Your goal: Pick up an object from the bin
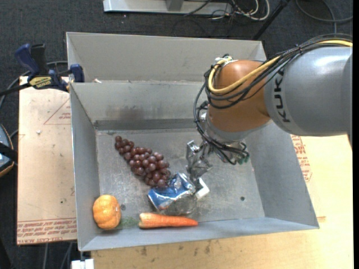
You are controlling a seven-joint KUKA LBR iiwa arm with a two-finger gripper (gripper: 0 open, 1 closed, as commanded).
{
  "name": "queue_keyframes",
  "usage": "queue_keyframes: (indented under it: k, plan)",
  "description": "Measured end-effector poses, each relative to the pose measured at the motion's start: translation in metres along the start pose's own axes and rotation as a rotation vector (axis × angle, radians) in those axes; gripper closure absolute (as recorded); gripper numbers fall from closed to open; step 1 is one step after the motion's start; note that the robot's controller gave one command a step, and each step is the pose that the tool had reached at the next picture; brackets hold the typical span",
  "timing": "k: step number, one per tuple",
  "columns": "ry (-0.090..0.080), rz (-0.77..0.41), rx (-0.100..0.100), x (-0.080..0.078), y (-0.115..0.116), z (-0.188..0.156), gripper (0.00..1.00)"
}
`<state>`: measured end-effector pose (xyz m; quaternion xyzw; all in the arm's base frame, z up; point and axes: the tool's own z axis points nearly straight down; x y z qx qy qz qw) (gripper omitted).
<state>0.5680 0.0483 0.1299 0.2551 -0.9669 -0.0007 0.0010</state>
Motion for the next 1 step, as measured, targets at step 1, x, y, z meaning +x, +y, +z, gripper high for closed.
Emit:
queue_keyframes:
  k: [1]
  plan:
    - [-0.001,-0.001,0.0,-0.0003,0.0003,-0.0221,1.0]
